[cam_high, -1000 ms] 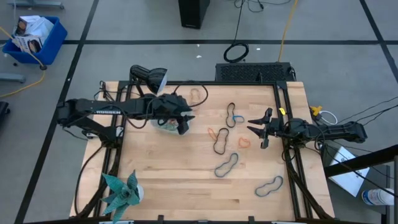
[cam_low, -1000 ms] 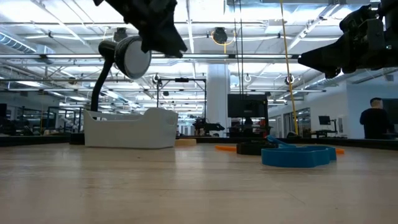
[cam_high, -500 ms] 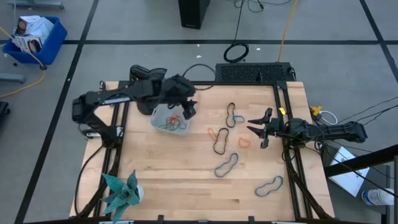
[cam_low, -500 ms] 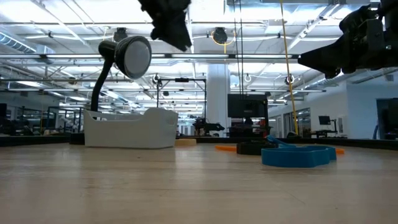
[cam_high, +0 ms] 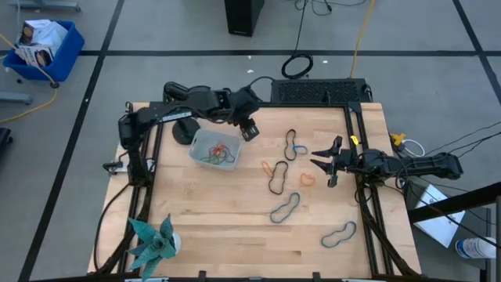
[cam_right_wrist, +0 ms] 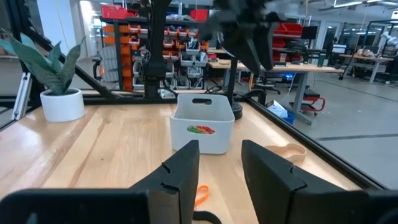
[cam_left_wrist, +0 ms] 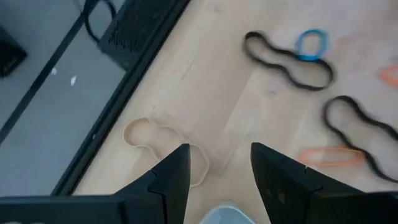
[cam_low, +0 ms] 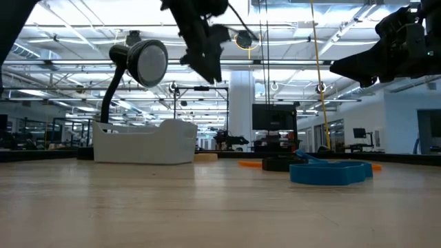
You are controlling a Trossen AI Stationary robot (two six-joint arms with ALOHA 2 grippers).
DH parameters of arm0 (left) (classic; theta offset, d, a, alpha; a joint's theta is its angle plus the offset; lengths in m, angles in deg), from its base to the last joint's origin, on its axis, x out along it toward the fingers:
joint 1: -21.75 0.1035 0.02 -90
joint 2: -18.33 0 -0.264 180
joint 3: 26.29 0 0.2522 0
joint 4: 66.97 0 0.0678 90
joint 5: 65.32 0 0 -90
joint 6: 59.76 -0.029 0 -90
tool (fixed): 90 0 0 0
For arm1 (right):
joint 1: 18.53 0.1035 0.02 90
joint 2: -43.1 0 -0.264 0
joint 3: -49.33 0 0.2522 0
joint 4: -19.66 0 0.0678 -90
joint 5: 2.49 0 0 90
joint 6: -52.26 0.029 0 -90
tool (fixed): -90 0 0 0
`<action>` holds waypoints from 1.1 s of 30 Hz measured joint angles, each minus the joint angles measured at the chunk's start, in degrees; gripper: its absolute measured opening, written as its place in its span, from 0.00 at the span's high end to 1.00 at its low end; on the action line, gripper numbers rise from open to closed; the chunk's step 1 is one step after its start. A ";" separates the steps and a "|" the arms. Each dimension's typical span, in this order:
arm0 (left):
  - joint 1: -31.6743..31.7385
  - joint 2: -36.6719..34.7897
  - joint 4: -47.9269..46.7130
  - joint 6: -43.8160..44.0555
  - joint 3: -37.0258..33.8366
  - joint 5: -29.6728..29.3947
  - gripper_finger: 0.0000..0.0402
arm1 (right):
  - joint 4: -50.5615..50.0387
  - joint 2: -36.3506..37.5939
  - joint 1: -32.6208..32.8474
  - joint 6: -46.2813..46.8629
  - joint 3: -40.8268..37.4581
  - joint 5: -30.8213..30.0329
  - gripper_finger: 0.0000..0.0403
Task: Pick and place rubber bands into bin
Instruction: Put the white rubber band into the gray bin
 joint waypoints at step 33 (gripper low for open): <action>1.98 16.83 1.48 6.93 -0.04 -3.26 0.56 | 0.01 -0.08 0.00 0.10 -0.02 0.00 0.71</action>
